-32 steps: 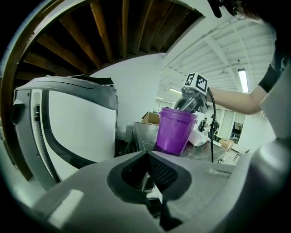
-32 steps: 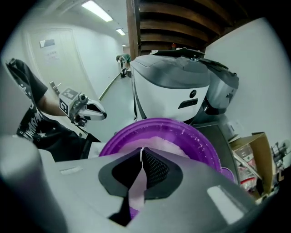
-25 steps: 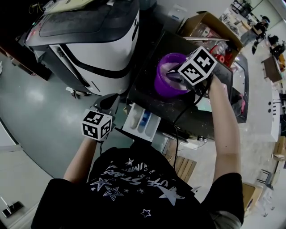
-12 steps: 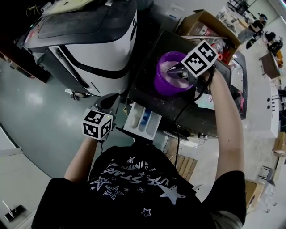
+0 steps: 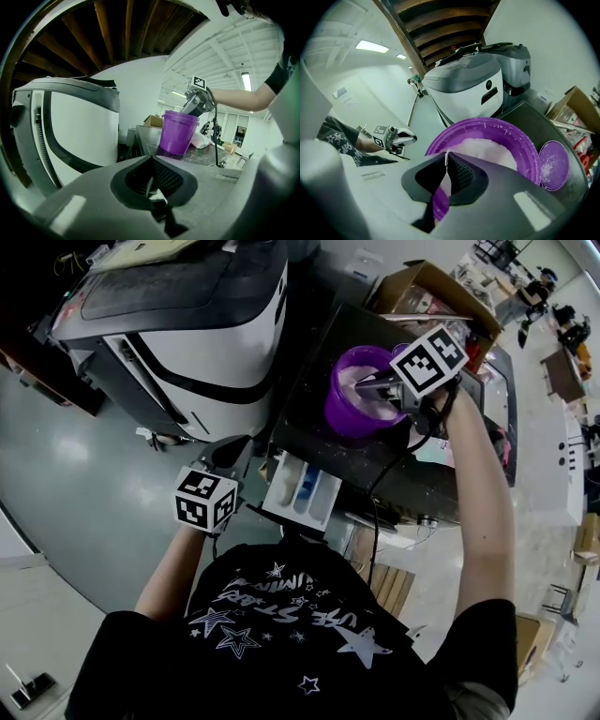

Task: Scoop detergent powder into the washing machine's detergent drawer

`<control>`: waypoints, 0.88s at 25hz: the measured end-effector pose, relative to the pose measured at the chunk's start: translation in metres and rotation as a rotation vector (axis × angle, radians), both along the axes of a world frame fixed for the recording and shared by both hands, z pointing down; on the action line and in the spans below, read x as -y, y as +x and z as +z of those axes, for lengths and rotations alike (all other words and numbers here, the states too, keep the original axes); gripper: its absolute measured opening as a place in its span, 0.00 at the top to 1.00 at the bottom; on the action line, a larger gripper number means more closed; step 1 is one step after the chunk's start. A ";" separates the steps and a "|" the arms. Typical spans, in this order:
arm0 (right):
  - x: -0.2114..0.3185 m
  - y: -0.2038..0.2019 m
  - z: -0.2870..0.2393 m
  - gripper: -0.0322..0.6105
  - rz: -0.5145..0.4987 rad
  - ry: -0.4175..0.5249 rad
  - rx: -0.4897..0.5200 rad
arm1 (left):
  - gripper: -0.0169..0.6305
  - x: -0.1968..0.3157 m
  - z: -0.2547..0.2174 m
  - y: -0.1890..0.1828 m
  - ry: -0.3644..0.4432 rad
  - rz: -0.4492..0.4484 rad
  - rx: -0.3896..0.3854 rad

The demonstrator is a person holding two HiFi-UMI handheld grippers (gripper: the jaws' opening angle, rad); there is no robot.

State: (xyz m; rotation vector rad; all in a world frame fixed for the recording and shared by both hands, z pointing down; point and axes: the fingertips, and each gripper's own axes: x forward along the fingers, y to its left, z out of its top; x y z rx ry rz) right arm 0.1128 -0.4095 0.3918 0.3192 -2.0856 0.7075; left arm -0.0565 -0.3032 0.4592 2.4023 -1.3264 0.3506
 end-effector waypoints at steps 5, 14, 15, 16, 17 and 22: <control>0.000 0.005 -0.009 0.89 0.063 0.005 0.033 | 0.97 -0.001 0.000 0.000 0.002 0.014 -0.001; -0.001 0.020 -0.022 0.89 0.239 0.061 0.108 | 0.97 -0.006 0.002 0.004 0.005 0.053 -0.011; -0.002 0.022 -0.023 0.89 0.267 0.060 0.125 | 0.97 -0.007 0.002 0.005 0.005 0.058 -0.012; -0.003 0.024 -0.024 0.89 0.296 0.059 0.141 | 0.97 -0.008 0.003 0.005 0.005 0.063 -0.013; -0.004 0.027 -0.024 0.89 0.325 0.059 0.155 | 0.97 -0.010 0.003 0.005 0.005 0.068 -0.014; -0.008 0.042 -0.031 0.89 0.463 0.093 0.198 | 0.97 -0.018 0.003 0.004 0.003 0.095 -0.015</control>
